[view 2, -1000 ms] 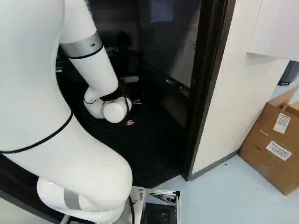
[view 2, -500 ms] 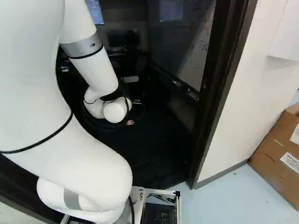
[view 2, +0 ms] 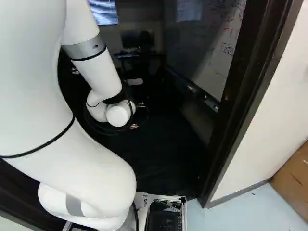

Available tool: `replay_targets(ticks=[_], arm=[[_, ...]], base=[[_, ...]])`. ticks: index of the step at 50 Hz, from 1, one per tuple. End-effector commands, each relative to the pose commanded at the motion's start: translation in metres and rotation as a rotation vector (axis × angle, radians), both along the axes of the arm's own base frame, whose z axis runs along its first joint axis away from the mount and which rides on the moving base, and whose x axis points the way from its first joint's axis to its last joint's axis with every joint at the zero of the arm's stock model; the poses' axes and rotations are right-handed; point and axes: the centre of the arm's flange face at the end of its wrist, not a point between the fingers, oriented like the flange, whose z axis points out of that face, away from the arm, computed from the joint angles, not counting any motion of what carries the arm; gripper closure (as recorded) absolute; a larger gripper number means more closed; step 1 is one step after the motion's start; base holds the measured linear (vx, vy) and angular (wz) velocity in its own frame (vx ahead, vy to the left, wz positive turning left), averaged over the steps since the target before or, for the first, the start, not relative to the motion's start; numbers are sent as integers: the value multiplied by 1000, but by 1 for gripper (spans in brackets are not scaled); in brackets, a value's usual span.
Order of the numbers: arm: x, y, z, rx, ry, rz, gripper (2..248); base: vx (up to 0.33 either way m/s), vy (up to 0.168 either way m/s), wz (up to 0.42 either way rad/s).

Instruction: Open the door and move inside

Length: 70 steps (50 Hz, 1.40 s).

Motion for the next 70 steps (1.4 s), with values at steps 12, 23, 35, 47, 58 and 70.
replay_targets(ticks=[12, 23, 35, 47, 58, 70], arm=[[0, 0, 0, 0, 0, 0, 3], [0, 0, 0, 0, 0, 0, 3], [0, 0, 0, 0, 0, 0, 3], [0, 0, 0, 0, 0, 0, 3], [0, 0, 0, 0, 0, 0, 3], [0, 0, 0, 0, 0, 0, 3]], base=[[104, 35, 167], [122, 35, 202], [99, -6, 173], [112, -11, 148], [125, -16, 141], [99, -2, 139]])
